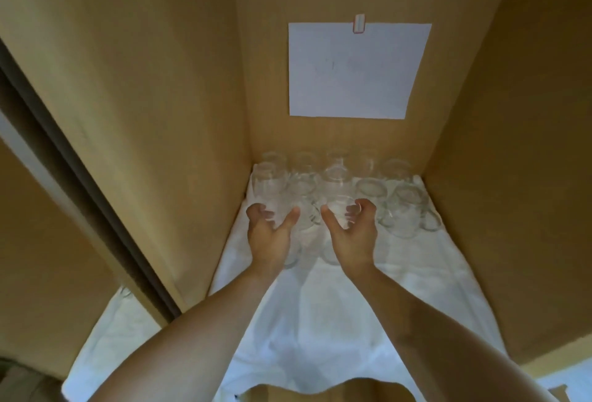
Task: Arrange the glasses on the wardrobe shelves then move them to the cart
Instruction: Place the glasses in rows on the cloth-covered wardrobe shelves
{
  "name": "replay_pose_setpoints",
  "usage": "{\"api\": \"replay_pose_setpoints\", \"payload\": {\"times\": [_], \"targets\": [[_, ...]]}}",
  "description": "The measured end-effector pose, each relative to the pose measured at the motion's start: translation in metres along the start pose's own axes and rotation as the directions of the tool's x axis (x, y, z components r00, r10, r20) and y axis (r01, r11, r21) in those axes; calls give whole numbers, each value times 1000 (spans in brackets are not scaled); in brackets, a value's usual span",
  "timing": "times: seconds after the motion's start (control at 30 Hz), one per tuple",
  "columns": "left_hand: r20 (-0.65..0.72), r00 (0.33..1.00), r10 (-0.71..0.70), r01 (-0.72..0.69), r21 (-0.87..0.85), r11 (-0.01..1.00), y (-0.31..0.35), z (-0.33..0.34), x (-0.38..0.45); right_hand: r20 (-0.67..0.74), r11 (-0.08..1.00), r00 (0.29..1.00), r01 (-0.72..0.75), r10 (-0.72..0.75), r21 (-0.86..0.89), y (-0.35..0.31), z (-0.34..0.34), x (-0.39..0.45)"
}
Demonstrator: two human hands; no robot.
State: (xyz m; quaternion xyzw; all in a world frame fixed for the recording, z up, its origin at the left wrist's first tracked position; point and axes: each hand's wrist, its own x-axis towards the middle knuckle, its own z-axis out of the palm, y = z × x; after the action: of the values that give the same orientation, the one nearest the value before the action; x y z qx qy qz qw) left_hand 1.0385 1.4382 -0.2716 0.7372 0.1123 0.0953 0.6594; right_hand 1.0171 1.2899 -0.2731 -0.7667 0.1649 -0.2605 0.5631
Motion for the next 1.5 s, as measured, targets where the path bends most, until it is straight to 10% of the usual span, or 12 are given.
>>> {"api": "replay_pose_setpoints", "payload": {"times": [0.5,1.03,1.5], "targets": [[212,977,2,-53,237,970,-39,-15,-12,256,981,964,-16,67,-193,88,-6,-9],[173,984,33,-140,653,744,8,-54,8,200,978,977,-27,69,-208,92,-5,-10],[448,893,37,-447,894,-37,46,-46,19,186,974,981,-10,53,-224,91,-7,-14]]}}
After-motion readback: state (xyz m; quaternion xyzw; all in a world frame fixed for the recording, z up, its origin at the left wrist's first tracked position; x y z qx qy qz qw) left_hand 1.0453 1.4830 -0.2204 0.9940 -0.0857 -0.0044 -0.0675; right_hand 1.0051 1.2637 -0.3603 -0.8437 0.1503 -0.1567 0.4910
